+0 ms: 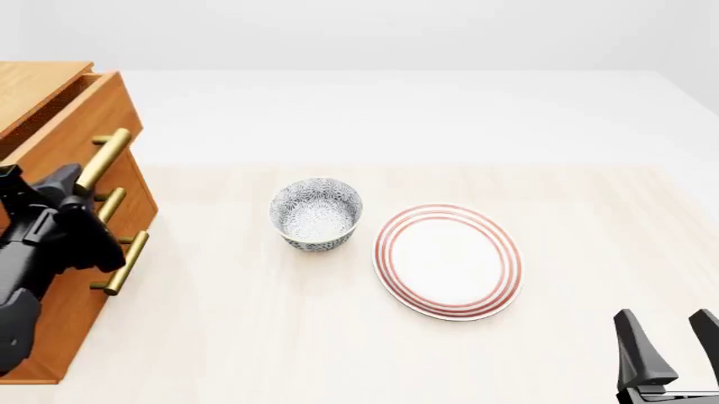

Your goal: Open the top drawer of the cabinet.

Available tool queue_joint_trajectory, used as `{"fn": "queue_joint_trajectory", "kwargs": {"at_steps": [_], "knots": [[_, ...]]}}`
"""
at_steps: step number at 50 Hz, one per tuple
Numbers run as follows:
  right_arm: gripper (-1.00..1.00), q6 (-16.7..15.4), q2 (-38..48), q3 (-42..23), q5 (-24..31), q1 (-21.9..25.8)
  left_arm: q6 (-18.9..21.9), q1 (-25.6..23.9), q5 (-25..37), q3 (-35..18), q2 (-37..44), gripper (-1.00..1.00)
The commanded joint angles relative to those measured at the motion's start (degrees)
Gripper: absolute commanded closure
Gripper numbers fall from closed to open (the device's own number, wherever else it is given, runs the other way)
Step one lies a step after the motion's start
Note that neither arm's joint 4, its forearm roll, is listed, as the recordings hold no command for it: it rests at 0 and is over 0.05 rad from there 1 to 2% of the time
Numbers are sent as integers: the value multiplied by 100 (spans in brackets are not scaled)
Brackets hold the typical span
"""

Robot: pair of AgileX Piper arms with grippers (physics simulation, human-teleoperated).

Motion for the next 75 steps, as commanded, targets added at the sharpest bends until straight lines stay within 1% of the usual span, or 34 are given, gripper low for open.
{"fn": "queue_joint_trajectory", "kwargs": {"at_steps": [1, 21, 24, 29, 53, 75], "knots": [[-100, 0, -7, 6, 0, -1, 27, -568, 93, -48, 274, 100], [-100, 1, -7, 6, 0, -1, 68, -959, 20, -182, 485, 100], [-100, -1, -6, 6, 0, 0, 59, -1036, 113, -236, 433, 100], [-100, 0, -6, 6, 0, -1, 118, -1126, -17, -173, 481, 100], [-100, 1, -7, 6, 0, -2, 144, -1261, -134, 90, 299, 100], [-100, 0, -7, 6, 0, -1, 177, -1395, -40, 291, -143, 100]]}}
